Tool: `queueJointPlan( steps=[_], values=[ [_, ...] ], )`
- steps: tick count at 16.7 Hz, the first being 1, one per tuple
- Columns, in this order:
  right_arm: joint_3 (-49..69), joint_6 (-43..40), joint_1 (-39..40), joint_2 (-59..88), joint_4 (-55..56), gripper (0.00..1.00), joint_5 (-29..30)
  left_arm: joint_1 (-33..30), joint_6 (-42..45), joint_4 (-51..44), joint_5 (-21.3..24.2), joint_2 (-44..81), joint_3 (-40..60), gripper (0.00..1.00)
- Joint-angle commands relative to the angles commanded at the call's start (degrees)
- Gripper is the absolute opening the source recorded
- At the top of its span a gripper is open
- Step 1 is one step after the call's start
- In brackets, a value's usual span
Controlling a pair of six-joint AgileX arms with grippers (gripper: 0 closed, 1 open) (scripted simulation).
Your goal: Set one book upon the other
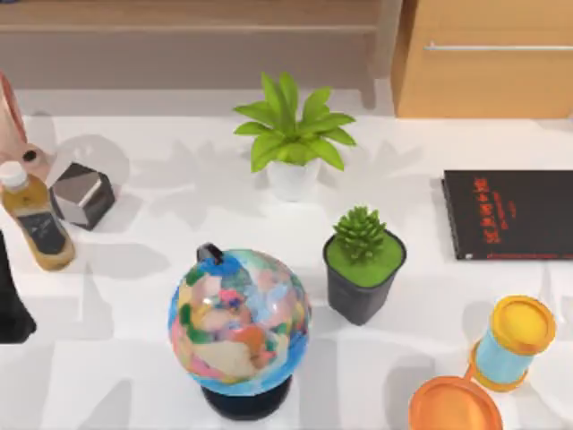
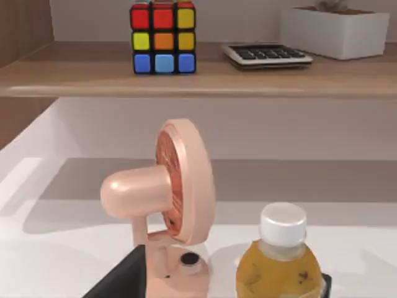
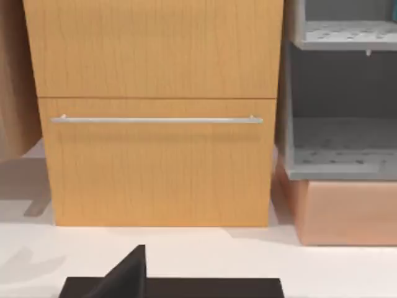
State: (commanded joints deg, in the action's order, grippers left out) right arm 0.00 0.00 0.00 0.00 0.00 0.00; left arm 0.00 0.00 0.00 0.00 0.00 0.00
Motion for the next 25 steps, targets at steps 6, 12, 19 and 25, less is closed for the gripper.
queueJointPlan(
  steps=[6, 12, 19, 25],
  values=[
    [5.78, -0.06, -1.99, 6.02, 2.4, 1.0, -1.87, 0.0, 0.0, 0.0, 0.0, 0.0, 0.0, 1.0],
    [27.23, -0.25, -9.18, 33.12, 11.09, 1.0, -8.61, 0.0, 0.0, 0.0, 0.0, 0.0, 0.0, 1.0],
    [57.75, -0.53, -19.28, 80.49, 23.28, 1.0, -18.08, 0.0, 0.0, 0.0, 0.0, 0.0, 0.0, 1.0],
    [77.64, -0.71, -25.87, 109.42, 31.24, 1.0, -24.26, 0.0, 0.0, 0.0, 0.0, 0.0, 0.0, 1.0]
  ],
)
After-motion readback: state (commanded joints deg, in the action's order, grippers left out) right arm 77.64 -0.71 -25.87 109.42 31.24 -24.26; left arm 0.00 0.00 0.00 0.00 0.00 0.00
